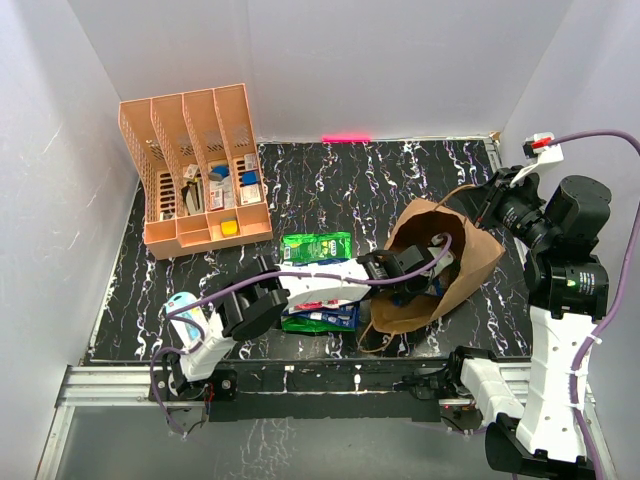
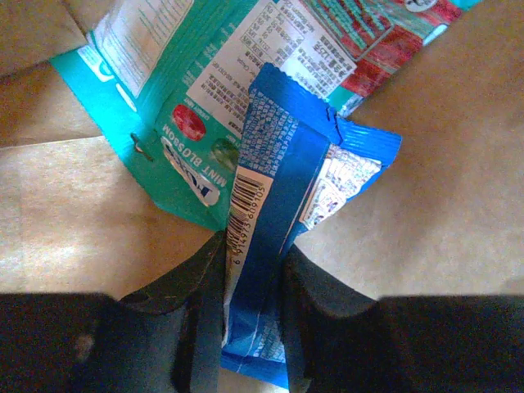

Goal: Take the snacks out of the paper bag
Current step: Take out the snack from the paper bag.

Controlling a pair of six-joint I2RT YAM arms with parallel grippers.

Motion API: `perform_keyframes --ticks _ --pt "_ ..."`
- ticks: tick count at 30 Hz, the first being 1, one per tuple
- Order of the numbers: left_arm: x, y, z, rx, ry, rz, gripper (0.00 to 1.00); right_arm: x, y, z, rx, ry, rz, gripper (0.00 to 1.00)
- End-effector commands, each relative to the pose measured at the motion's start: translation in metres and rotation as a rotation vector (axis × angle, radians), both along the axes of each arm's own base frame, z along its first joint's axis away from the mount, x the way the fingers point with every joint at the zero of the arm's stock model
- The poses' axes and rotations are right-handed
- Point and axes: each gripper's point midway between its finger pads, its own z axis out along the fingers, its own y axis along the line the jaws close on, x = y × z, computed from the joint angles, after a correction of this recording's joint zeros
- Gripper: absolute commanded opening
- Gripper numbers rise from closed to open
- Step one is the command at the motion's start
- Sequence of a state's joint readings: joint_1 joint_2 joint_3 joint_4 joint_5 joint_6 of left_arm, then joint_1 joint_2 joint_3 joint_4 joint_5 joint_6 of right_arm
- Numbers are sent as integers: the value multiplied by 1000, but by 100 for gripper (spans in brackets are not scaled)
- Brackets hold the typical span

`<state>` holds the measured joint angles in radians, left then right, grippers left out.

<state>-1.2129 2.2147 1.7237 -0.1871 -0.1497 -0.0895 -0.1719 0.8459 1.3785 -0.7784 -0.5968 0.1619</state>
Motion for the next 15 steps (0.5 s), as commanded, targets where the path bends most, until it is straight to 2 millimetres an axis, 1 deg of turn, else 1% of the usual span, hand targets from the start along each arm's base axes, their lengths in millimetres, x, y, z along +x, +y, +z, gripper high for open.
perform_keyframes --ticks 1,7,10,14,15 --pt "-7 4 68 -88 -60 5 25 -1 -1 31 -26 -124 -10 8" --pt "-15 9 94 -116 -74 4 22 -2 -2 31 -27 -124 -15 8" --pt "-23 14 107 -132 -74 -3 22 -2 -2 31 -27 -124 -16 8" --pt "-31 24 128 -166 -63 -6 22 -2 -3 31 -28 -123 -18 8" --pt "-33 29 136 -175 -61 -7 21 -1 -3 30 -27 -121 -19 8"
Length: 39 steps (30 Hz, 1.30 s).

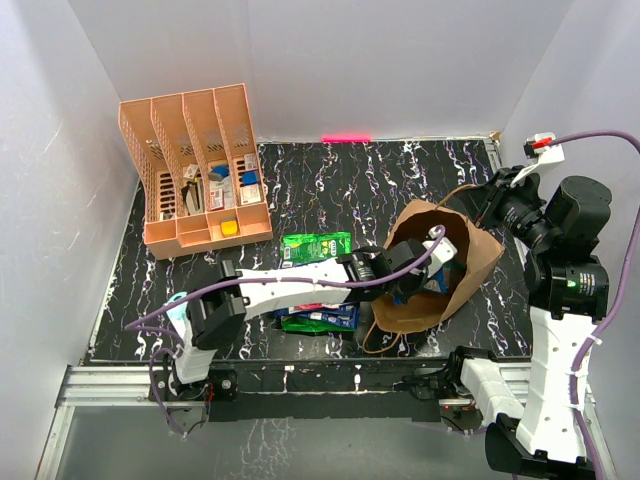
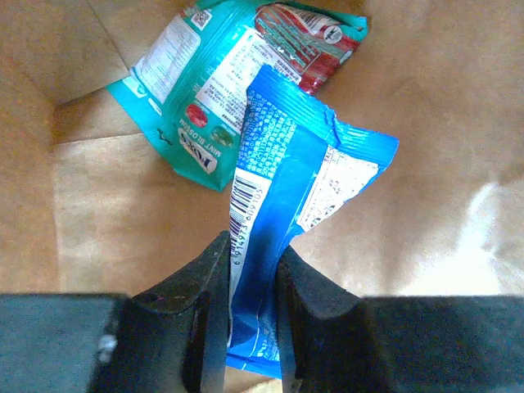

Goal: Take the snacks out of the paper bag
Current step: Take out the snack from the paper bag, then place the snack at the center of the board.

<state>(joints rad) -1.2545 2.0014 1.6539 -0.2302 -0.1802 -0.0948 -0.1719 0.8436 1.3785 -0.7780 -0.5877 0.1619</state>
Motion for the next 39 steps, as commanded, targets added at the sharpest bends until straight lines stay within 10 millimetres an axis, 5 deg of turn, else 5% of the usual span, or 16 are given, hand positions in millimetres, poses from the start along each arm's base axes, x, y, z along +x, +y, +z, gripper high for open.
perform_keyframes --ticks 1,9,14,19,26,30,34,39 --pt "-11 18 62 -95 -6 5 21 -1 -1 30 -27 -120 -8 8" --pt "-42 59 109 -188 3 -92 20 -1 -1 29 -27 -120 -10 8" --pt "-64 103 140 -256 -15 -147 20 -1 -1 27 -26 -119 -4 8" --pt "-57 162 166 -270 -89 -20 20 0 0 24 -21 -116 2 8" --pt "-33 230 143 -88 -161 202 21 -1 2 22 -16 -117 10 8" --pt "-9 250 117 5 -106 337 21 -1 1 20 -16 -114 7 8" --pt "3 249 82 77 -39 373 19 -1 1 21 -17 -117 5 8" --pt "-4 227 51 111 -71 143 20 -1 1 24 -21 -119 1 8"
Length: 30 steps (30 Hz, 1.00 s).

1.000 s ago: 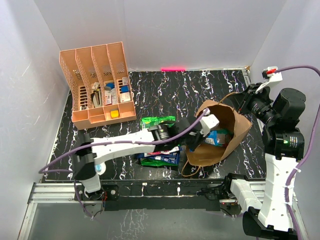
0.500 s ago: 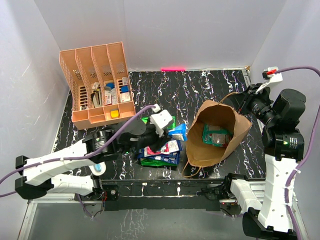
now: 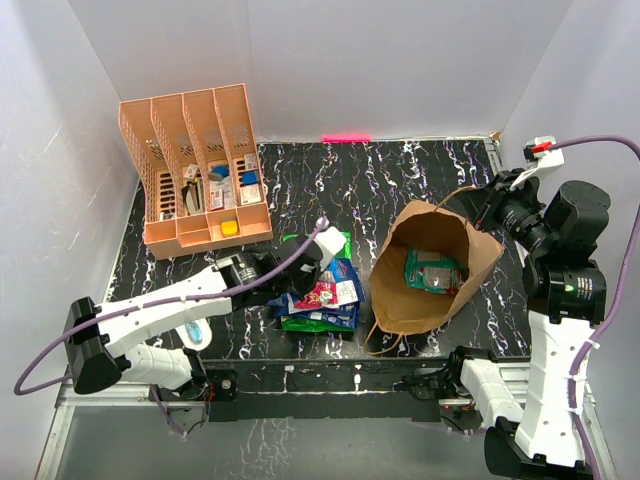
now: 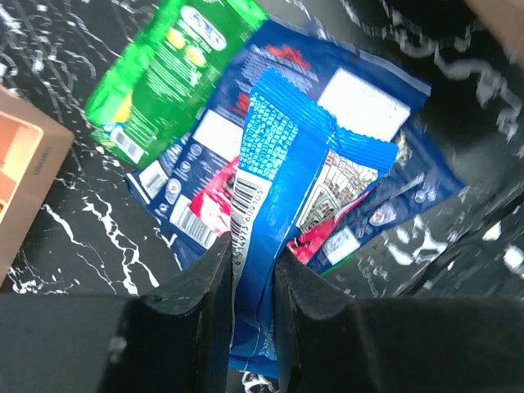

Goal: Take the snacks out of the paper bag
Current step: Place the snack at the center of the board.

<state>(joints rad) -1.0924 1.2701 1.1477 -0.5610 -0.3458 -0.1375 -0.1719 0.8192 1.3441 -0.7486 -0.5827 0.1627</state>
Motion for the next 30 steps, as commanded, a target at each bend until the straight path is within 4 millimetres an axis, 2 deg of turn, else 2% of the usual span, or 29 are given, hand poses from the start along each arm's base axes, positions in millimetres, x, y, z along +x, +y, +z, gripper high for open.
perform_keyframes --ticks 1,4,9,12,17,21,24,30 --pt "-11 -14 -11 23 -40 -246 20 0 1 27 -18 -99 6 8" --pt "-12 -15 -18 77 -113 -399 21 -1 1 28 -19 -102 5 8" --pt "-1 -24 -13 95 -203 -551 23 1 3 27 -10 -100 16 8" --pt "7 -30 -29 133 -173 -608 23 1 3 30 -8 -102 17 8" --pt "14 -36 -59 189 -80 -629 21 -1 2 35 -18 -110 10 8" --pt "22 -30 -80 253 -45 -585 22 0 2 35 -18 -109 11 8" --pt "29 -23 -92 303 -35 -541 23 0 2 35 -18 -110 13 8" --pt "30 -14 -109 332 -11 -515 29 0 2 36 -19 -112 15 8"
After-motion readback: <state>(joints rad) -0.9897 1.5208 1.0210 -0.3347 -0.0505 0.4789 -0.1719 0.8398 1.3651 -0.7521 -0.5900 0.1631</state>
